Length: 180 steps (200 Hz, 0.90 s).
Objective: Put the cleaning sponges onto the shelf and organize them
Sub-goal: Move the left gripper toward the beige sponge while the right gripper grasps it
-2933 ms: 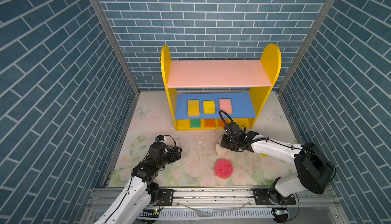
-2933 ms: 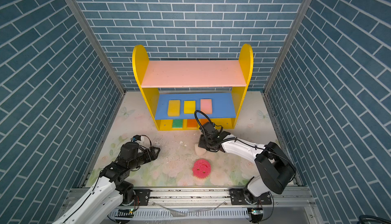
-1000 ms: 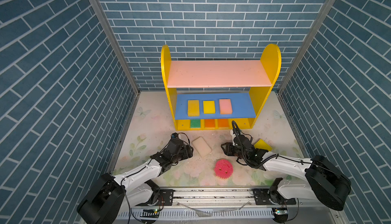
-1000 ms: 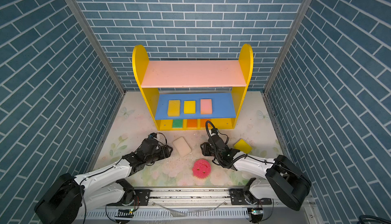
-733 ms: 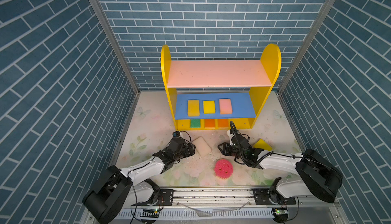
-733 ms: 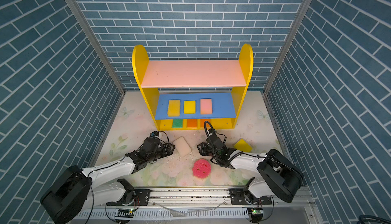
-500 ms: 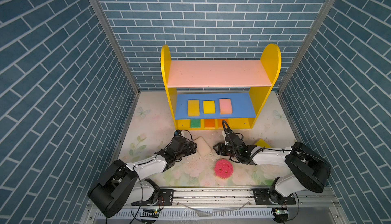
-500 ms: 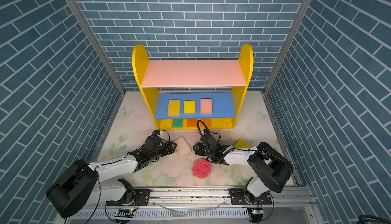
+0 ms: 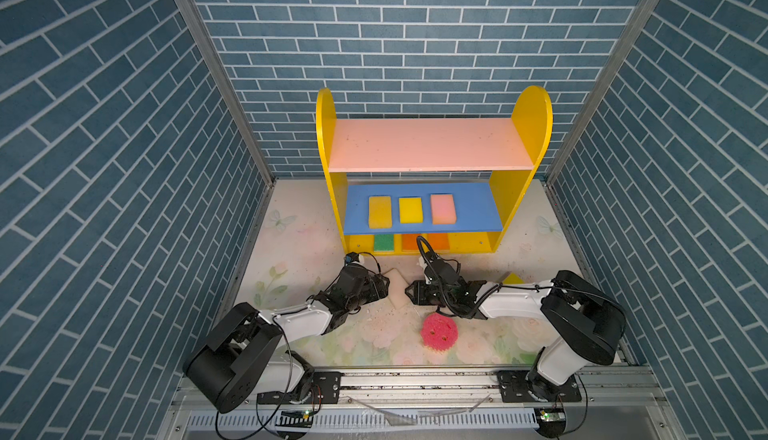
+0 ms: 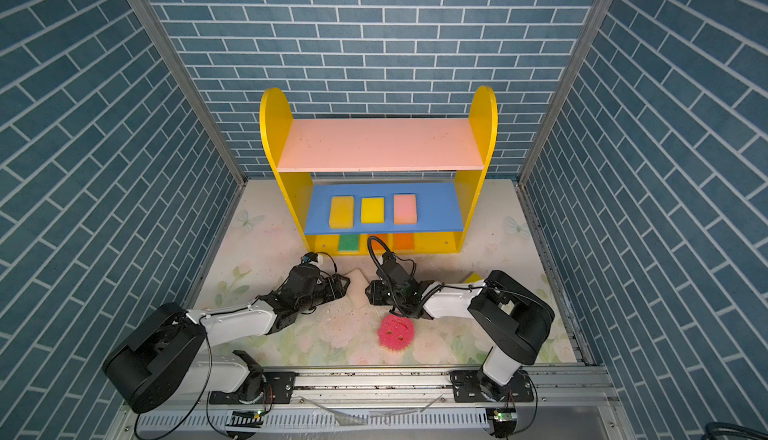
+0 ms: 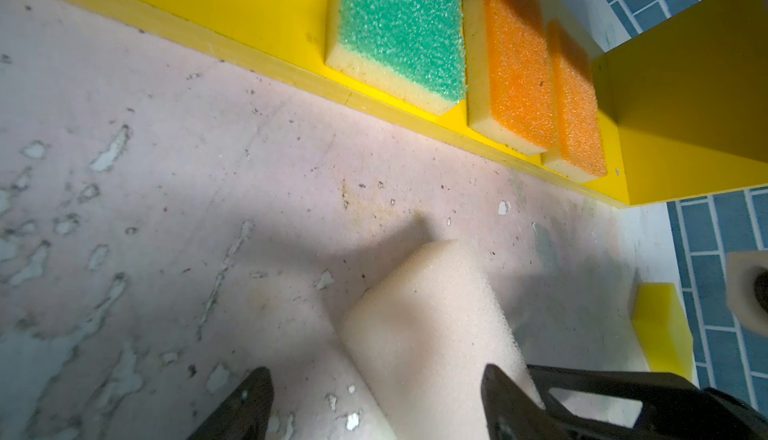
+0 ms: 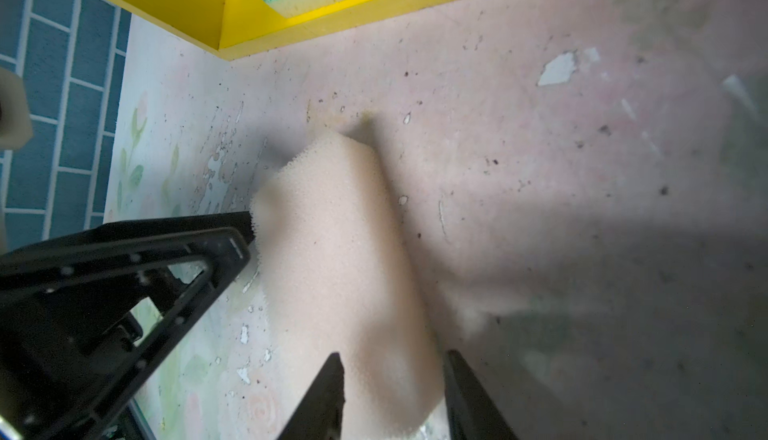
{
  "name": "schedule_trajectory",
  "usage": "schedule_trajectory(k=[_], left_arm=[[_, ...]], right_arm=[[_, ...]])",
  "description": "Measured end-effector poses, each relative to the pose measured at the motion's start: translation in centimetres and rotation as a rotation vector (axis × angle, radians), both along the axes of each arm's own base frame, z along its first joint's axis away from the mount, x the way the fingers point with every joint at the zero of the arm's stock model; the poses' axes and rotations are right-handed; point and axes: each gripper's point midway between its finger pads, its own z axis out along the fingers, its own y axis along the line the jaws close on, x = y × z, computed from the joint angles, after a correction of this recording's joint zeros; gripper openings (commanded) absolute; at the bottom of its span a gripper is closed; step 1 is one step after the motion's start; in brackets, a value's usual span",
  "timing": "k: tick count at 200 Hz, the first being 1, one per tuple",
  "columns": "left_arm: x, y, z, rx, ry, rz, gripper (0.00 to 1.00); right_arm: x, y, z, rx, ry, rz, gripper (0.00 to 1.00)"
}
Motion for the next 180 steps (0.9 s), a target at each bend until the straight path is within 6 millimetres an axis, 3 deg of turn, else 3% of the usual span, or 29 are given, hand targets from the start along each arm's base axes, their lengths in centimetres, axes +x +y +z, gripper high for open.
schedule_trajectory(k=[85,115,149,180], left_arm=[[0.4,-0.8,0.1,-0.038,-0.008,-0.008,0.80],[0.1,-0.8,0.6,-0.050,-0.005,-0.012,0.80],[-0.2,0.1,3.6,-0.060,-0.066,0.005,0.79],[-0.2,2.0,8.5,-0.025,-0.192,0.043,0.80]], right_arm=[[-0.9,2.2,-0.3,0.025,0.018,0.057,0.02],[-1.0,2.3,-0.1,0.015,0.023,0.060,0.00],[-1.1,1.8,1.3,-0.011,0.011,0.054,0.00],[0.1,2.3,6.0,-0.031,-0.078,0.058,0.00]])
